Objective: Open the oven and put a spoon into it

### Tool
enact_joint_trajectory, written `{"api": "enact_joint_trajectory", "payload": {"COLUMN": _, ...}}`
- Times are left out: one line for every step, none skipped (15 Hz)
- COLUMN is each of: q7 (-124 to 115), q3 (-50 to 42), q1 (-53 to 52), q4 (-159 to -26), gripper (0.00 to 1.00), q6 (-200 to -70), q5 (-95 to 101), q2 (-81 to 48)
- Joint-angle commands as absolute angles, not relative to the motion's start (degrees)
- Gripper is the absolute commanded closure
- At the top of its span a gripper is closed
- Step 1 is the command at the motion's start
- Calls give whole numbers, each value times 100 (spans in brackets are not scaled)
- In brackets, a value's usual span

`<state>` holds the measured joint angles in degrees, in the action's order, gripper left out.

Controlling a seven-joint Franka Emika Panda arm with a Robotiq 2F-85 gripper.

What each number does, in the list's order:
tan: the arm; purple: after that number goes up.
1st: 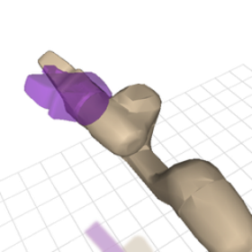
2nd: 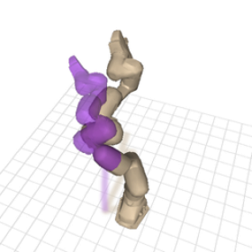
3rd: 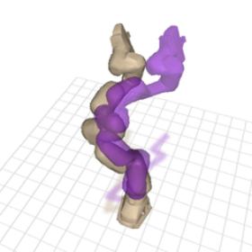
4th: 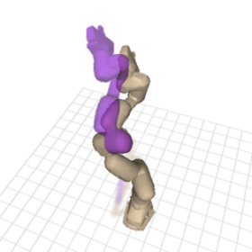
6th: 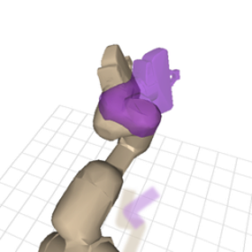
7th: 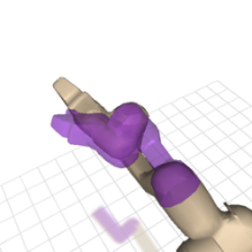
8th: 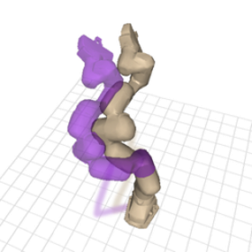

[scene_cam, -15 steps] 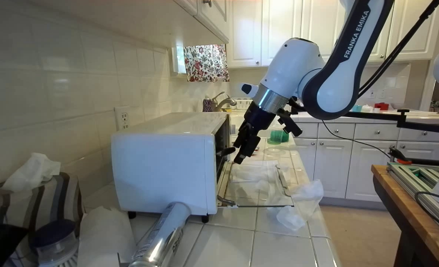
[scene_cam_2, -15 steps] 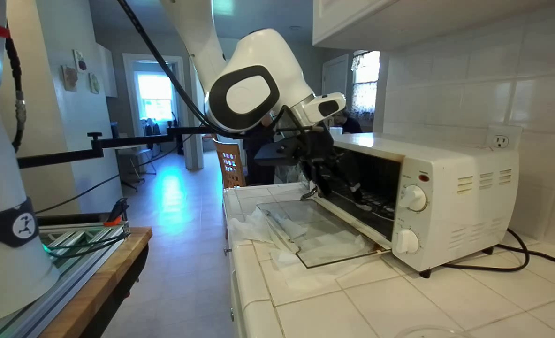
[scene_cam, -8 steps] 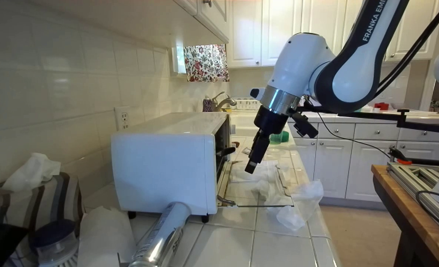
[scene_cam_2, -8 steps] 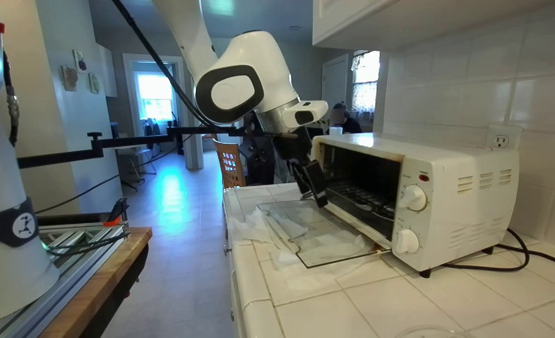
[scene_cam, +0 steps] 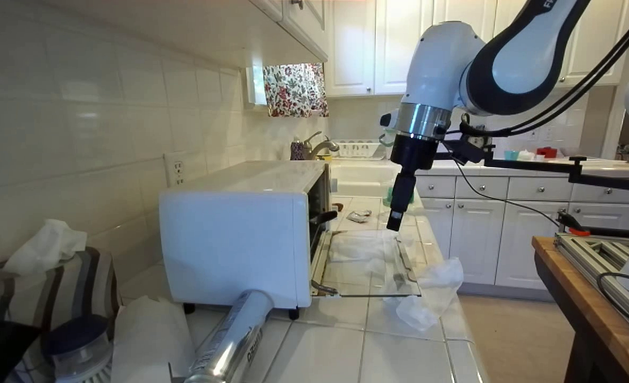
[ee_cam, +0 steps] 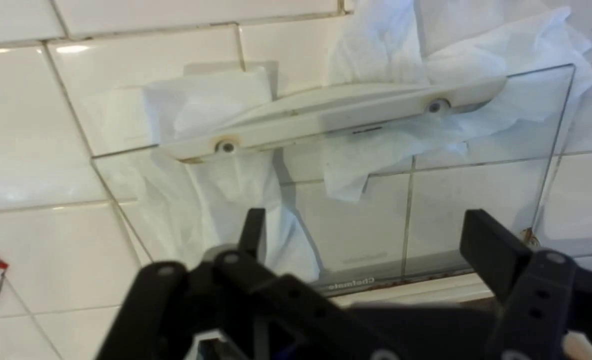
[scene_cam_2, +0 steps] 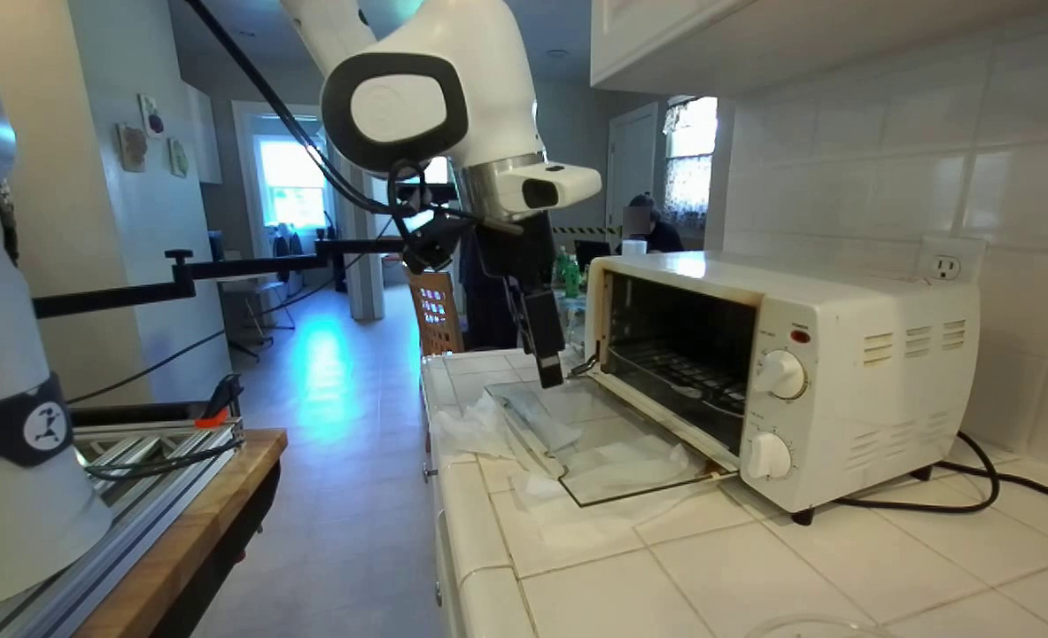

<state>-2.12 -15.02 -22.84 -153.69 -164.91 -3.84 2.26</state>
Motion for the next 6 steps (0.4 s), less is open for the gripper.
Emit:
{"api": "enact_joint_trajectory", "payload": {"q7": 44, "q3": -703, "q1": -1351, "q4": -15463, "gripper": 0, "q6": -15763, "q5": -230, "q2": 740}}
{"api": "enact_joint_trajectory", "payload": {"q7": 59, "q3": -564, "q1": -1189, "q4": -15432, "gripper": 0, "q6": -15545, "q5": -158, "q2": 815}}
{"api": "enact_joint_trajectory", "payload": {"q7": -28, "q3": -439, "q1": -1117, "q4": -15373, "gripper": 0, "q6": -15840, "q5": -379, "q2": 610}}
{"api": "enact_joint_trajectory", "payload": {"q7": -19, "q3": -348, "q1": -1020, "q4": -15372, "gripper": 0, "q6": -15771, "q5": -385, "q2": 669}}
{"api": "enact_joint_trajectory", "payload": {"q7": -28, "q3": -278, "q1": -959, "q4": -15372, "gripper": 0, "q6": -15772, "q5": -378, "q2": 670}}
{"api": "enact_joint_trajectory", "payload": {"q7": -33, "q3": -242, "q1": -934, "q4": -15372, "gripper": 0, "q6": -15773, "q5": -374, "q2": 658}}
